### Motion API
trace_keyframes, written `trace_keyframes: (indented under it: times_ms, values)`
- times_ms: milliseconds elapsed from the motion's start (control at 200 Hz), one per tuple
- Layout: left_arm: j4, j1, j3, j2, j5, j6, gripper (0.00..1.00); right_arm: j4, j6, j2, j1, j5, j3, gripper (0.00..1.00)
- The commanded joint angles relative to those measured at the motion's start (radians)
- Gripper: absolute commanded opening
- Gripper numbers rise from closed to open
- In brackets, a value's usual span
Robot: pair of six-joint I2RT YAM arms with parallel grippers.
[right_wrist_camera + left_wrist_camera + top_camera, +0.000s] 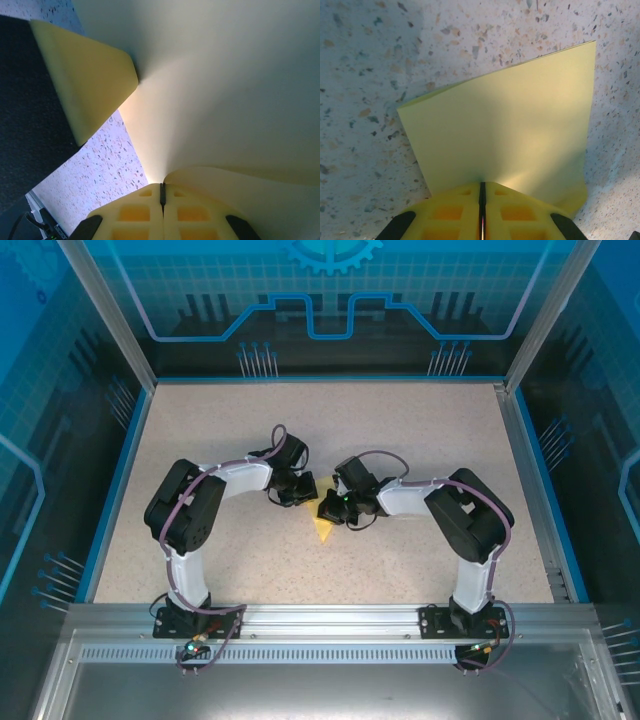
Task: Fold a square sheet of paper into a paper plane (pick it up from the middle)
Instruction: Third fold the triangle at the center of the table.
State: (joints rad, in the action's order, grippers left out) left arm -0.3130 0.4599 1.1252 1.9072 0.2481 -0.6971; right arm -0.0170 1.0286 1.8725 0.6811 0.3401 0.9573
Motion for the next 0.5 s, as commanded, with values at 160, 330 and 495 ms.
trace_keyframes:
  times_ms: [160, 330, 495]
  values:
    - [-0.067, -0.004, 0.012, 0.035, 0.009, 0.018, 0.12, -0.024, 0.014, 0.036, 0.015, -0.012, 0.021, 0.05]
    - [-0.066, -0.005, 0.012, 0.035, 0.008, 0.017, 0.12, -0.027, 0.018, 0.043, 0.014, -0.012, 0.024, 0.05]
    - [-0.066, -0.004, 0.011, 0.038, 0.011, 0.017, 0.12, -0.027, 0.019, 0.045, 0.014, -0.012, 0.024, 0.05]
